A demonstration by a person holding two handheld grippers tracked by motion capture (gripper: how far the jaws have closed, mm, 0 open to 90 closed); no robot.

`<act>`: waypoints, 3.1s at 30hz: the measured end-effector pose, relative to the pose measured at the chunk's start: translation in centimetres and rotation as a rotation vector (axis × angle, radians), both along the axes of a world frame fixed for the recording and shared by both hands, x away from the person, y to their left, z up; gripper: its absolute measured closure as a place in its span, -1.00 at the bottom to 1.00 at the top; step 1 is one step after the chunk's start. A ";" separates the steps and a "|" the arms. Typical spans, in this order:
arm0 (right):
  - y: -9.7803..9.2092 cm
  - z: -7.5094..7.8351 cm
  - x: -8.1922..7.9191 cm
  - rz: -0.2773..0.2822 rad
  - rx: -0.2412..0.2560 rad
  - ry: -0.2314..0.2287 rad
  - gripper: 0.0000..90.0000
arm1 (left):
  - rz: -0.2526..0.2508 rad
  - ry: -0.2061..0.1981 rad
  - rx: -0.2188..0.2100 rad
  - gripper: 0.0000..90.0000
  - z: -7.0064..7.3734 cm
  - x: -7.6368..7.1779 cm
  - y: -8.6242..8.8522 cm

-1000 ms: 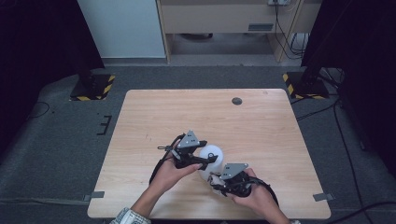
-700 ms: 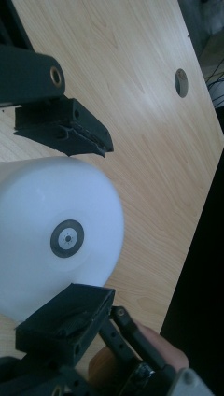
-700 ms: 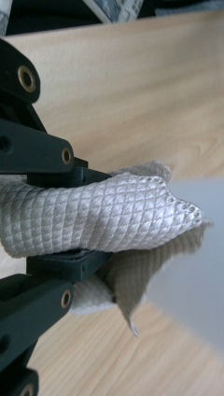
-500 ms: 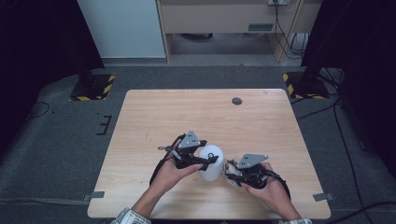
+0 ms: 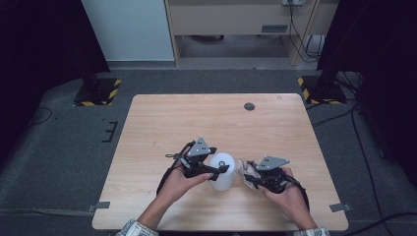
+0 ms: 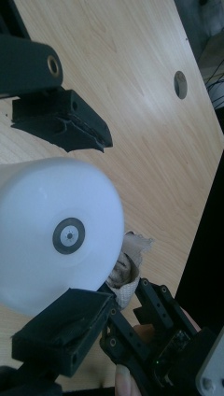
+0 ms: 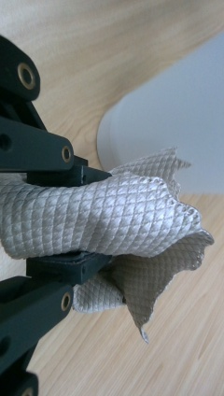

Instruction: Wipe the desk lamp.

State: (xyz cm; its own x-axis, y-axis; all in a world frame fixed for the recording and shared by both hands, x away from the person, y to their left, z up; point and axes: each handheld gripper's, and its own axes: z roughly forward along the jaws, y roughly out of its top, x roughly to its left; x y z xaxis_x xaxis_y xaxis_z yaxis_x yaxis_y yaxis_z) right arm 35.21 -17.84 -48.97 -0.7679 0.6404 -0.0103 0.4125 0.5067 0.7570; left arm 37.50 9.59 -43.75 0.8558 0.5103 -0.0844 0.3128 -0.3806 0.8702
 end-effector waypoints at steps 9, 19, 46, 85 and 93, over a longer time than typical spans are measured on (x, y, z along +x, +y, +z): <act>-0.6 -0.2 0.5 -0.039 -0.003 0.001 0.46 | 0.023 -0.016 -0.020 -0.56 0.9 0.2 1.3; -1.4 -0.3 1.0 -0.086 -0.001 -0.011 0.46 | 0.098 -0.028 -0.037 -0.54 1.5 1.1 4.5; -3.2 -0.3 3.6 -0.263 -0.037 -0.081 0.40 | 0.354 0.063 0.142 -0.62 -3.9 4.6 12.1; -4.9 1.8 5.5 -0.429 0.114 -0.138 -0.79 | 0.425 0.106 0.256 -0.88 -6.4 4.8 13.2; -7.3 0.4 4.7 -0.454 0.088 -0.061 -0.88 | 0.439 0.130 0.289 -0.90 -6.9 5.1 13.9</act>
